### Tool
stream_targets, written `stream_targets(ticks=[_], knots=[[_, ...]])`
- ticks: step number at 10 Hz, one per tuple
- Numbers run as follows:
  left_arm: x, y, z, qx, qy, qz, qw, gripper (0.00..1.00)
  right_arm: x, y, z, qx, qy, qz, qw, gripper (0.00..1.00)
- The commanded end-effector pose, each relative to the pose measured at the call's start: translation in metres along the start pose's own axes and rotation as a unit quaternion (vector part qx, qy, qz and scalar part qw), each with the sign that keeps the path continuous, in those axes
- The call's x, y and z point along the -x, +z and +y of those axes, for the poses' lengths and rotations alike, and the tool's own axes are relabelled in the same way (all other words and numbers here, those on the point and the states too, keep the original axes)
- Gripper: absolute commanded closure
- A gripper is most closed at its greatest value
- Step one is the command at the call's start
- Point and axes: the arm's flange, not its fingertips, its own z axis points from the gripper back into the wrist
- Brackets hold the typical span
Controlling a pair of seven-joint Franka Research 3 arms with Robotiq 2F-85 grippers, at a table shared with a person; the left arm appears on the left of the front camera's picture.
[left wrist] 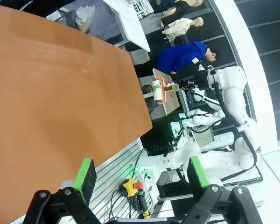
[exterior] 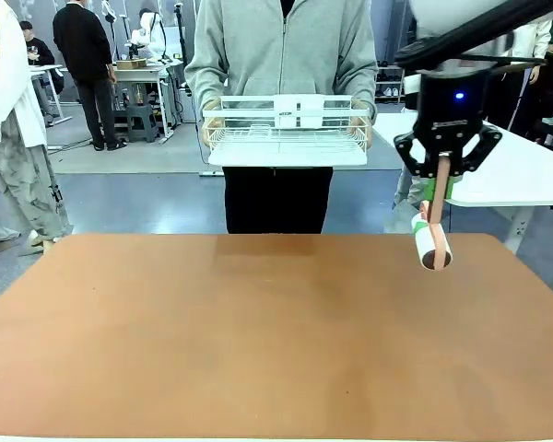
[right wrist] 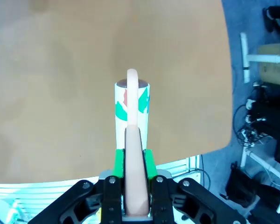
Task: Clean the table.
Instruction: Clean the table with the Lint Roller when the human lifts the Dish drying rack, then place the Lint Roller down when the Dish drying rack is positioned in the middle of the table.
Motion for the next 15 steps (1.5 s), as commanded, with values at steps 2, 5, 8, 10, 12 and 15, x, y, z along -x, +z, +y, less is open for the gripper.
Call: stream_targets(ticks=[2, 5, 8, 10, 12, 15], knots=[[0.001, 0.002, -0.002, 0.01, -0.011, -0.004, 1.0, 0.0, 0.01, -0.023, -0.044, -0.044, 0.003, -0.026, 0.999, 0.79], [0.001, 0.002, -0.002, 0.01, -0.011, -0.004, 1.0, 0.0, -0.003, -0.043, -0.063, -0.071, 0.017, -0.04, 0.997, 0.79], [0.001, 0.002, -0.002, 0.01, -0.011, -0.004, 1.0, 0.0, -0.001, -0.039, -0.06, -0.05, 0.007, -0.034, 0.998, 0.79], [0.001, 0.002, -0.002, 0.01, -0.011, -0.004, 1.0, 0.0, -0.001, -0.039, -0.06, -0.05, 0.007, -0.034, 0.998, 0.79], [0.001, 0.002, -0.002, 0.01, -0.011, -0.004, 1.0, 0.0, -0.001, -0.039, -0.06, -0.05, 0.007, -0.034, 0.998, 0.79], [0.001, 0.002, -0.002, 0.01, -0.011, -0.004, 1.0, 0.0, -0.001, -0.039, -0.06, -0.05, 0.007, -0.034, 0.998, 0.79]])
